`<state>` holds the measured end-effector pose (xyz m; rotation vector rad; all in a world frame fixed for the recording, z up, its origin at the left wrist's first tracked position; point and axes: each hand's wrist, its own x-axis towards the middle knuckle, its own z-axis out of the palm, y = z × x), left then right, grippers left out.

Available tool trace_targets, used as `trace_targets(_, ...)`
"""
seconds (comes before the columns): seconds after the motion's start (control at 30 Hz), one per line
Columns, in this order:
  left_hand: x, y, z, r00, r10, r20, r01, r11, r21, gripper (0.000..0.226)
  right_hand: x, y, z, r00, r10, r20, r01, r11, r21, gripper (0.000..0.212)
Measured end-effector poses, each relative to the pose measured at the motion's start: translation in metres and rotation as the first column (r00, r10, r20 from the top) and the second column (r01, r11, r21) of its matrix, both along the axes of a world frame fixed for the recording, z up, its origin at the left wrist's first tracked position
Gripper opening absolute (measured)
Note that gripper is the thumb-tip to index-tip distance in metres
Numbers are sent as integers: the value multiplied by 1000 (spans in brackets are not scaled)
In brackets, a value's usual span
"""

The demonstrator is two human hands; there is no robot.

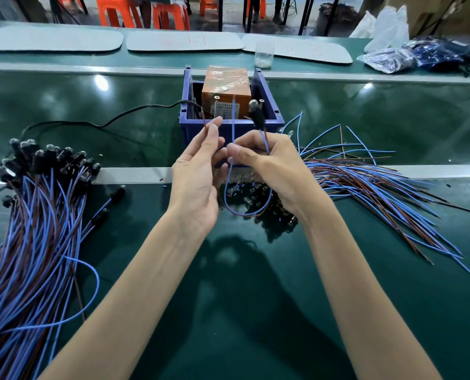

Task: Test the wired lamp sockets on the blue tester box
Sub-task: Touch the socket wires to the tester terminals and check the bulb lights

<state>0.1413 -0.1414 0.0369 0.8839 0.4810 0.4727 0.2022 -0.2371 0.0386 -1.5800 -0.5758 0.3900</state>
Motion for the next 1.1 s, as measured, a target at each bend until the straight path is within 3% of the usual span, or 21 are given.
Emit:
trace_targets(0.13, 0, 7, -5, 993, 96, -65, -87, 988, 126, 16, 5, -2, 4, 988, -63, -139, 79, 990, 116, 14)
trace_targets(0.23, 4, 12, -3, 990, 123, -66, -115, 987, 108, 24, 8, -5, 4, 983, -161, -84, 173, 972, 157, 10)
trace_targets(0.37, 7, 22, -5, 989, 146, -21, -137, 963, 231, 44, 13, -9, 4, 965, -260, -40, 263, 941, 215, 6)
trace_targets(0.53, 7, 30, -9, 986, 168, -19, -156, 948, 278, 37, 18, -13, 5, 934, -347, -90, 358, 901, 243, 16)
trace_targets(0.77, 4, 37, -14, 987, 159, -14, -133, 867, 481, 32, 23, -20, 9, 911, -387, -140, 411, 882, 233, 32)
trace_targets(0.9, 0, 39, -14, 985, 170, 8, -157, 892, 423, 13, 23, -21, 9, 919, -371, -136, 394, 887, 240, 33)
trace_targets(1.1, 3, 42, -17, 979, 204, -8, -187, 911, 369, 10, 25, -19, 3, 924, -365, -116, 382, 892, 242, 27)
